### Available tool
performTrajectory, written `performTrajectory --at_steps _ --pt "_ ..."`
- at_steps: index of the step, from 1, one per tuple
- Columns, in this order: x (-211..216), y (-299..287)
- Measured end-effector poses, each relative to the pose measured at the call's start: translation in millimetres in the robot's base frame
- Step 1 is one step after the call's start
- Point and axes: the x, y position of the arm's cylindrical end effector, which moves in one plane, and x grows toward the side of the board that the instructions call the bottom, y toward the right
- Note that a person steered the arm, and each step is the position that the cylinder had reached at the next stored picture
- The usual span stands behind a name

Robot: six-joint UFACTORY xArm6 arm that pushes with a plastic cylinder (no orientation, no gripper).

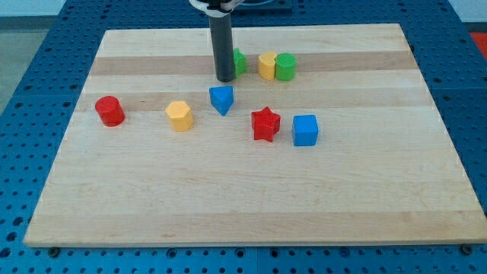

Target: Place blue triangle to the left of red star

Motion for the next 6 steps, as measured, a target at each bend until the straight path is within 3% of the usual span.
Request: performTrajectory --at_steps 2,4,6 --pt "73 -27" --pt "92 -37" --pt "172 -42"
